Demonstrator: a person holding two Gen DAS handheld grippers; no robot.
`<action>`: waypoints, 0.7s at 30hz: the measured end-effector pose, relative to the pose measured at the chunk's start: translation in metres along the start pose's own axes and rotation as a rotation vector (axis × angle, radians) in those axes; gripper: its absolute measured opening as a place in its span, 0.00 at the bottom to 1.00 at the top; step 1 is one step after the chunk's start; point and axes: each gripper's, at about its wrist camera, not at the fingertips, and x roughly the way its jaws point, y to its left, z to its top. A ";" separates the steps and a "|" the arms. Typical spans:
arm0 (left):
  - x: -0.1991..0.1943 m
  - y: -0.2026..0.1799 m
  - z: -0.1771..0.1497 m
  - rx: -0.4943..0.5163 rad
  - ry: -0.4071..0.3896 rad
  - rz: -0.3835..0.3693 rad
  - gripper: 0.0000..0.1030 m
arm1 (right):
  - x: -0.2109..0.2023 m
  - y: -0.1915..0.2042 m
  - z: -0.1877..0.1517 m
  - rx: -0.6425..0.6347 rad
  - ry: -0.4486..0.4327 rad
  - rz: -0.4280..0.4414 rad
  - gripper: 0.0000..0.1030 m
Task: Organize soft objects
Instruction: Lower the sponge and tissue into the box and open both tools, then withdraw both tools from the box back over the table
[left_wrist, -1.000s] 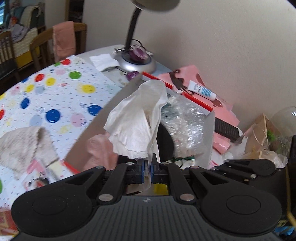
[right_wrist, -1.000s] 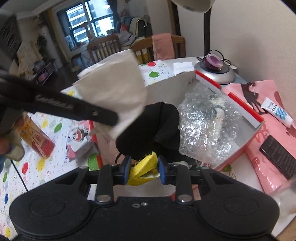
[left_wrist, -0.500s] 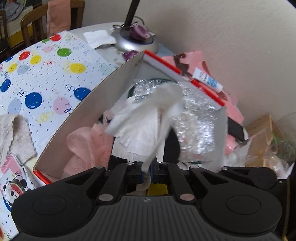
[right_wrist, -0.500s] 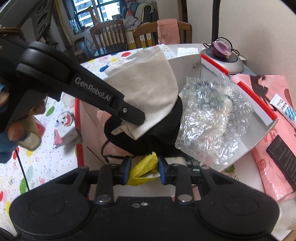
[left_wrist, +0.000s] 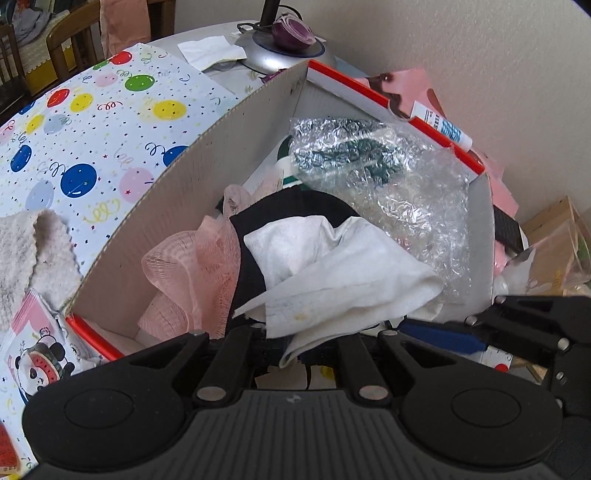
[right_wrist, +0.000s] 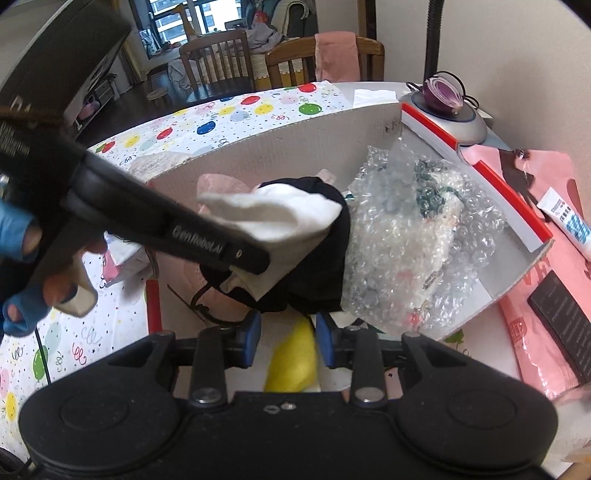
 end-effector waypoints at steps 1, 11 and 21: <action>-0.001 0.000 -0.001 0.002 -0.001 0.000 0.06 | 0.001 -0.001 0.002 0.006 0.003 -0.001 0.32; -0.015 -0.004 -0.015 0.033 -0.027 -0.010 0.09 | -0.014 -0.007 0.003 0.020 -0.021 -0.021 0.38; -0.046 -0.003 -0.027 0.032 -0.112 -0.031 0.72 | -0.035 -0.007 0.006 0.040 -0.059 -0.032 0.46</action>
